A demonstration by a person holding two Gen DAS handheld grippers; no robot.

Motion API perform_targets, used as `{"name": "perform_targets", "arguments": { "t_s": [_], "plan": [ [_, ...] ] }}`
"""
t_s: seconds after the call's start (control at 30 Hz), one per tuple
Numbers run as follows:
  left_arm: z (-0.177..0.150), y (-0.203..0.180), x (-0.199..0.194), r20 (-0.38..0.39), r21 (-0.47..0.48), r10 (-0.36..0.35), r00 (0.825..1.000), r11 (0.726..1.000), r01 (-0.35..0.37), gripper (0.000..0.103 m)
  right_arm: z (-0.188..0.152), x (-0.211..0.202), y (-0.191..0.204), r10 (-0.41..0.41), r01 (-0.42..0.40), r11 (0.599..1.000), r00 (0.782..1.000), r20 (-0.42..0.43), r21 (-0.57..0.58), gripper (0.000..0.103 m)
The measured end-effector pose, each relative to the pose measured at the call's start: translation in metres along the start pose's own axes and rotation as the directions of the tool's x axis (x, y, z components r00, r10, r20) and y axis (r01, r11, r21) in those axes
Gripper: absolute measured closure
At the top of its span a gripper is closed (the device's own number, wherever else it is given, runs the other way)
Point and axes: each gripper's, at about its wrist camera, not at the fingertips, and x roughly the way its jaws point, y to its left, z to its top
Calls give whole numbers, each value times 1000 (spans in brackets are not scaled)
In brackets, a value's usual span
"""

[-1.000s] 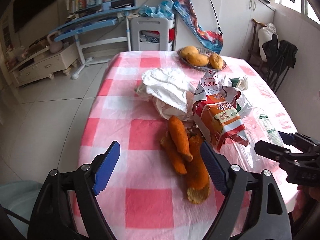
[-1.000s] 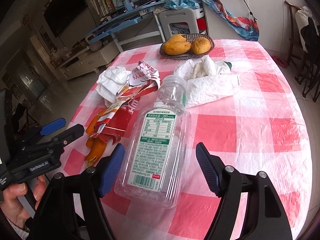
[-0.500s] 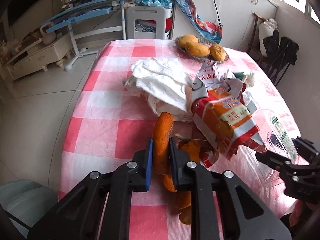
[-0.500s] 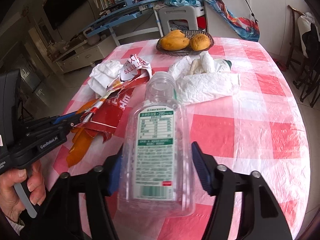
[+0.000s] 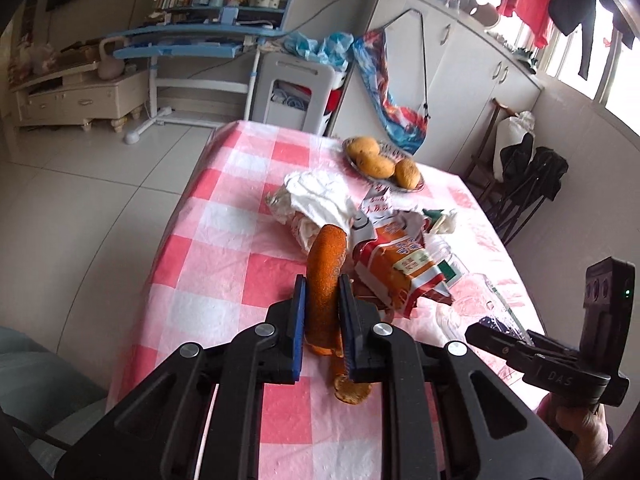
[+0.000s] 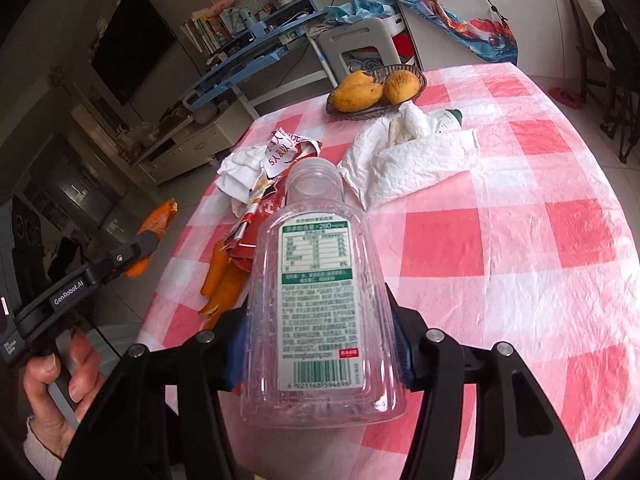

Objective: Collect trash
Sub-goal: 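Drop the water bottle into the yellow bucket while the left tool drops the orange peel there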

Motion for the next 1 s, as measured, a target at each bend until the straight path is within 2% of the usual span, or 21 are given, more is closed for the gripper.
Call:
{"name": "perform_targets", "arguments": {
  "t_s": [0.23,0.4,0.57,0.67,0.87,1.0],
  "plan": [
    [-7,-6,-27,57,20,2,998,1000,-3,88,-9,-17,-1,28,-29,999,999,33,41,48],
    [-21,-6,-40,57,9,-2,998,1000,1,88,-26,-34,0,59,-63,995,996,60,70,48],
    [-35,-4,-49,53,4,-2,999,1000,2,88,-53,-51,15,75,-77,996,996,56,39,48],
    [-42,-3,-59,63,5,-4,998,1000,4,88,-73,-57,27,84,-84,996,996,31,6,48],
    [-54,-3,-74,73,13,-10,997,1000,9,88,-124,-49,58,82,-92,991,991,-103,-98,48],
    [-62,-3,-83,72,12,-19,997,1000,18,88,-143,-38,73,67,-94,982,984,-166,-164,49]
  ]
}}
